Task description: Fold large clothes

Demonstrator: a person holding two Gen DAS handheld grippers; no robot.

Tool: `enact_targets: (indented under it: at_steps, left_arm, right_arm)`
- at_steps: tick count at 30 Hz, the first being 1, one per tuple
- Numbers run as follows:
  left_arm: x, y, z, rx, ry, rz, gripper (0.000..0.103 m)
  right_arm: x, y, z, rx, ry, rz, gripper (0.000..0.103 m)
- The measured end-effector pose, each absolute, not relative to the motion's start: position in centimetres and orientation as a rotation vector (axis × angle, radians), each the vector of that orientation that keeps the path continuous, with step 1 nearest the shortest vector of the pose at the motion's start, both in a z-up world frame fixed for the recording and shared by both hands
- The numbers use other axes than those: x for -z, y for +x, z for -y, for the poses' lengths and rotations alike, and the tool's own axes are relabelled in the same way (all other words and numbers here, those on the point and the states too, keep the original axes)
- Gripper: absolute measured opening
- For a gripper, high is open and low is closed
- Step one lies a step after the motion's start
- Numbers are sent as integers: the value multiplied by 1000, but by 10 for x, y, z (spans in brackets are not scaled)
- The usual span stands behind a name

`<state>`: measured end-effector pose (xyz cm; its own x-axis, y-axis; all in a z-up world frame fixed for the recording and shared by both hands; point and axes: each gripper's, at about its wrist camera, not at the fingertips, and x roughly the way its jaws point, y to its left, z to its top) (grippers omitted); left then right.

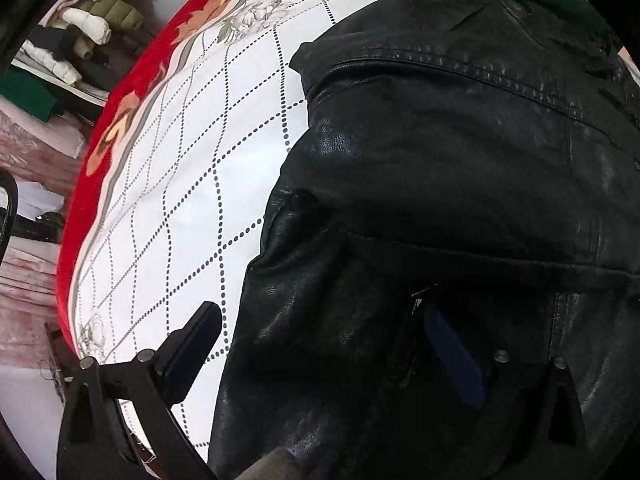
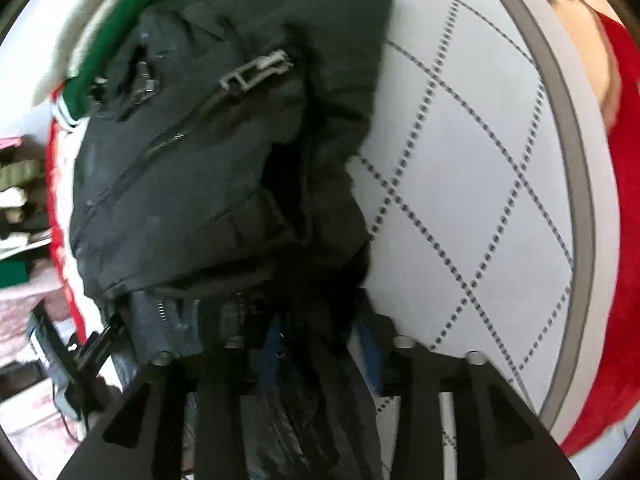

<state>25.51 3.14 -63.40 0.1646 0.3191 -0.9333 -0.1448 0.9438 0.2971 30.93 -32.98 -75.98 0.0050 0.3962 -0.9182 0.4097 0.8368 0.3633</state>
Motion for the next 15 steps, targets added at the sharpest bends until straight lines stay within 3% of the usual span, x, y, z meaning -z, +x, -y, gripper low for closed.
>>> enact_targets:
  at_steps: [2,3,5,11,15]
  left_arm:
    - [635,255,-35,-306,142,-1361,103]
    - [635,255,-38,-289,138,-1359,103]
    - [636,259,-42,-258,137,-1359,103]
    - [632,289,-68,-234,246,-1302,103]
    - [631,297,-81,-252,305,-1266,103]
  right_arm:
    - [763,307,330,26,662,-1597,42]
    - [763,308,328,40,650,-1592,30]
    - [760,306,320,47,647,-1585,18]
    - [749,277,301,0,838,-1636,12]
    - [761,256,283,90,738,-1693,12]
